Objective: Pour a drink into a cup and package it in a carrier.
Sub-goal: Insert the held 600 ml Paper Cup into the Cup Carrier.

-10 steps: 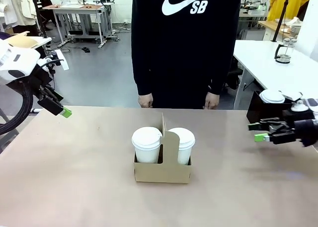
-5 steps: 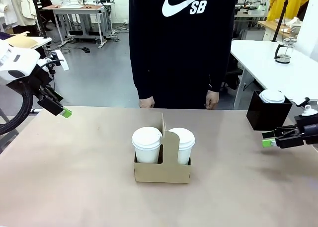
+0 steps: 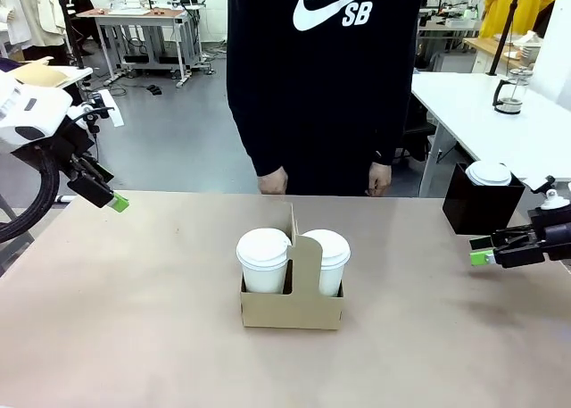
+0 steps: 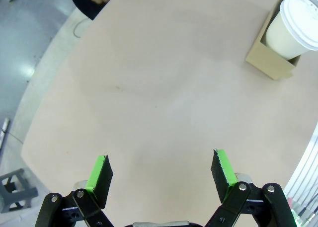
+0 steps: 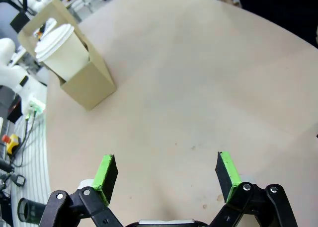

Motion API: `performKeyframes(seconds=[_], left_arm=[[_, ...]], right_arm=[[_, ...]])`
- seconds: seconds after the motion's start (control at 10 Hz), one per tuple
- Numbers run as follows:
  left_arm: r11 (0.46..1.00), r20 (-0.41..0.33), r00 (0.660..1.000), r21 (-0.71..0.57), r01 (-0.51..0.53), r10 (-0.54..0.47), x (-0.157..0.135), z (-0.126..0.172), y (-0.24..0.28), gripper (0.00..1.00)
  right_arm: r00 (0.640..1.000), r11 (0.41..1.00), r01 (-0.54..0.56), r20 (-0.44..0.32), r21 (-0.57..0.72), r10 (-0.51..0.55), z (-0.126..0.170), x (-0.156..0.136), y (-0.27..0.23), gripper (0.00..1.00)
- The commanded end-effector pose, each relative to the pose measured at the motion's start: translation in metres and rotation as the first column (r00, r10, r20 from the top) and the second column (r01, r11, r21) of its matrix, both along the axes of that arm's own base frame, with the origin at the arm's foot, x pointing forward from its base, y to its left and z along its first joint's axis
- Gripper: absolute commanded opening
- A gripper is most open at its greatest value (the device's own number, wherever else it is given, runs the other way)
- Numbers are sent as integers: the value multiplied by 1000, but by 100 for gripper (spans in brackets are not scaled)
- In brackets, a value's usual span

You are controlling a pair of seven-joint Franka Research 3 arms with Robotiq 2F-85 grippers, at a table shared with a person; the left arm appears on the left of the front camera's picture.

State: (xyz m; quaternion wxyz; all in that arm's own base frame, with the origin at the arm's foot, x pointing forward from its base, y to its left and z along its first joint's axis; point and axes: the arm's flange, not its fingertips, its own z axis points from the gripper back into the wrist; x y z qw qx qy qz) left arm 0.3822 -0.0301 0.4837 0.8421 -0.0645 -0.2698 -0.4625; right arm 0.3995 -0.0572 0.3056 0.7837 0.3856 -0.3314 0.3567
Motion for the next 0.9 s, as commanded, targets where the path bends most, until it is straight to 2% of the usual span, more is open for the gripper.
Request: performKeyframes(seconds=[0.0,0.8], left_arm=[[1000,0,1000,-14,-13,13,-1,1,-1,100],[1000,0,1000,-14,-13,13,-1,1,-1,100]], right_arm=[[1000,1000,-5,1,12,5,1,2,-2,100],[1000,1000,-5,1,12,5,1,2,-2,100]])
